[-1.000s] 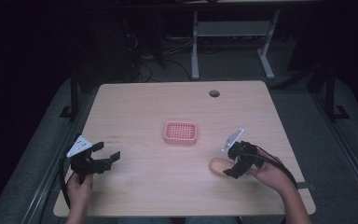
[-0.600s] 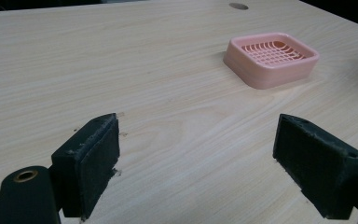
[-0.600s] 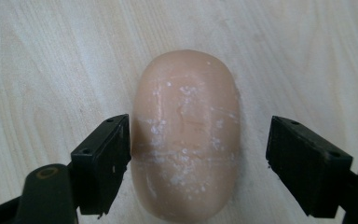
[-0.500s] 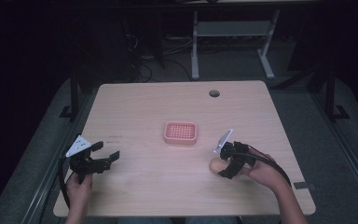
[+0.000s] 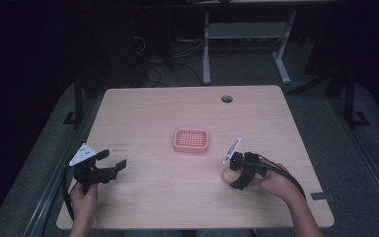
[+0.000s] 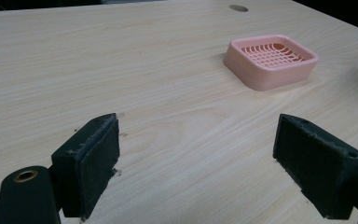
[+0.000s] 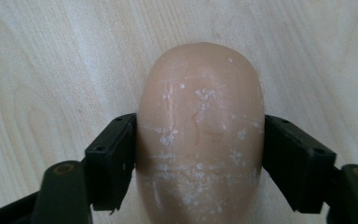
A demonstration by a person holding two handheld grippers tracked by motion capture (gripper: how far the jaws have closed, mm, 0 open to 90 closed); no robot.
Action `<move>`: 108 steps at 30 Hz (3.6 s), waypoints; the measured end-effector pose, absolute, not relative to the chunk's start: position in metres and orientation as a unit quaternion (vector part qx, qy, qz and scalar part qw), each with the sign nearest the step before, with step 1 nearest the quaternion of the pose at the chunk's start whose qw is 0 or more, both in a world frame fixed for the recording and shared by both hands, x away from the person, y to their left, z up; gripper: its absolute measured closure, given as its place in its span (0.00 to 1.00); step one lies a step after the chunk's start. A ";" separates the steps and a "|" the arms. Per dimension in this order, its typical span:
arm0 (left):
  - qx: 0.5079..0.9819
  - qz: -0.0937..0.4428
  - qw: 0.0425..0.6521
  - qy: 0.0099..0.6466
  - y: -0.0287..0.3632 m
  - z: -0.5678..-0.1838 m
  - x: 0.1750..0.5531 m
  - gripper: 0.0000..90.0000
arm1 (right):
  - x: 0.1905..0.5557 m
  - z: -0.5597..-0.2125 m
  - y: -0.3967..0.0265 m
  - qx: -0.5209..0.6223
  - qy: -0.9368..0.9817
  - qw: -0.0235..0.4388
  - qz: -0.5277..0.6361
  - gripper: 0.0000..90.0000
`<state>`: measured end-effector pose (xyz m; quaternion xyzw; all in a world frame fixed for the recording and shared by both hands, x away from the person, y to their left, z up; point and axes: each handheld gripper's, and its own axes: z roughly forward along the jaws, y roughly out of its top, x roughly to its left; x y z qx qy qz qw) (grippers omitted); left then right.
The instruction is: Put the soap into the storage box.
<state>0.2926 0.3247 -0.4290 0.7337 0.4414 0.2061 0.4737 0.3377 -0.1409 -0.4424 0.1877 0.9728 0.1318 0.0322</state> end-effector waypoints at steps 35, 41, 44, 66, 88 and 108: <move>0.729 0.204 0.479 0.443 0.328 -0.429 0.293 0.16 | 0.345 -0.420 -0.131 0.165 0.973 0.045 0.152 0.35; 0.723 0.203 0.483 0.450 0.329 -0.429 0.293 0.16 | 0.353 -0.412 -0.127 0.167 0.972 0.047 0.161 0.35; 0.722 0.202 0.484 0.450 0.329 -0.428 0.293 0.16 | 0.357 -0.408 -0.123 0.165 0.971 0.048 0.164 0.35; 0.719 0.202 0.487 0.452 0.331 -0.429 0.293 0.16 | 0.388 -0.393 -0.099 0.155 0.969 0.055 0.184 0.35; 0.719 0.200 0.488 0.453 0.332 -0.428 0.292 0.16 | 0.411 -0.384 -0.082 0.149 0.968 0.054 0.192 0.35; 0.717 0.201 0.490 0.453 0.333 -0.428 0.292 0.16 | 0.432 -0.372 -0.057 0.136 0.970 0.055 0.192 0.35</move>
